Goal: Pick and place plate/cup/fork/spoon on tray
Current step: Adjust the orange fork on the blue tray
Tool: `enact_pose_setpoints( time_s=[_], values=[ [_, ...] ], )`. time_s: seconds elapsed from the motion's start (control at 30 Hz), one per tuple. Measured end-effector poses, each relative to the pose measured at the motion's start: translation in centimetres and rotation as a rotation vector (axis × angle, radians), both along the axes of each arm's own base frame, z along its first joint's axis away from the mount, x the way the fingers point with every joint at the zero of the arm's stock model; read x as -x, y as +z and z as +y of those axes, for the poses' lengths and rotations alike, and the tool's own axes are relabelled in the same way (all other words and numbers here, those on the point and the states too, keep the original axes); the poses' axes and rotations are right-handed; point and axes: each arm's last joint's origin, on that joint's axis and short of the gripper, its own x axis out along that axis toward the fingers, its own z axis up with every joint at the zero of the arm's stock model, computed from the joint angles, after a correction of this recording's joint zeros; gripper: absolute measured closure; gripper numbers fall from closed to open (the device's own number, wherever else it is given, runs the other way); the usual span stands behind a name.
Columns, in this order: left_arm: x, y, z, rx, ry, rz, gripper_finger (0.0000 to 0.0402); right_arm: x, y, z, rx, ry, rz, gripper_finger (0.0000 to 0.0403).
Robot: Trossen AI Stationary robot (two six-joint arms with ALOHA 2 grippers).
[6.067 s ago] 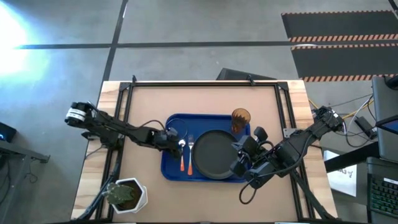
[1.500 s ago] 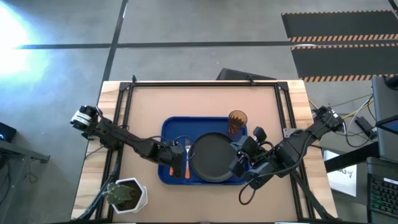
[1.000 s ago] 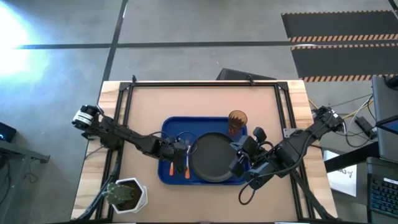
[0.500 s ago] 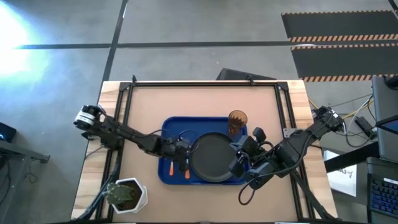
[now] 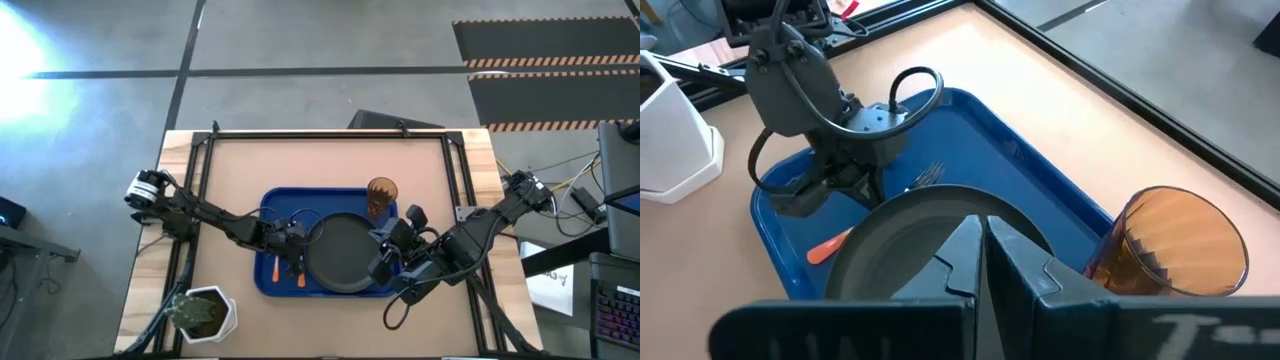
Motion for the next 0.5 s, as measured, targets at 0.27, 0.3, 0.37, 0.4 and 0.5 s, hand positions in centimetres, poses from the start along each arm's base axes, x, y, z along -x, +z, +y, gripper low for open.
enact_pose_setpoints(
  time_s=[0.27,0.3,0.37,0.4,0.5],
  values=[
    [0.3,-0.3,0.3,-0.004,0.009,0.025,0.0402,0.0,0.0,0.0,-0.002,0.0,-0.003,0.0394],
    [0.4,-0.4,0.3,-0.003,0.012,0.027,0.0402,0.0,0.0,0.0,-0.003,0.0,-0.005,0.0394],
    [0.5,-0.6,0.3,-0.005,0.015,0.041,0.0402,-0.1,0.0,0.0,-0.004,0.0,-0.007,0.0394],
    [0.7,-0.6,0.4,-0.004,0.021,0.054,0.0402,-0.1,0.0,0.1,-0.006,0.0,-0.009,0.0394],
    [1.2,-1.0,0.5,0.004,0.035,0.085,0.0402,-0.1,0.1,0.1,-0.007,0.001,-0.011,0.0394]
  ],
)
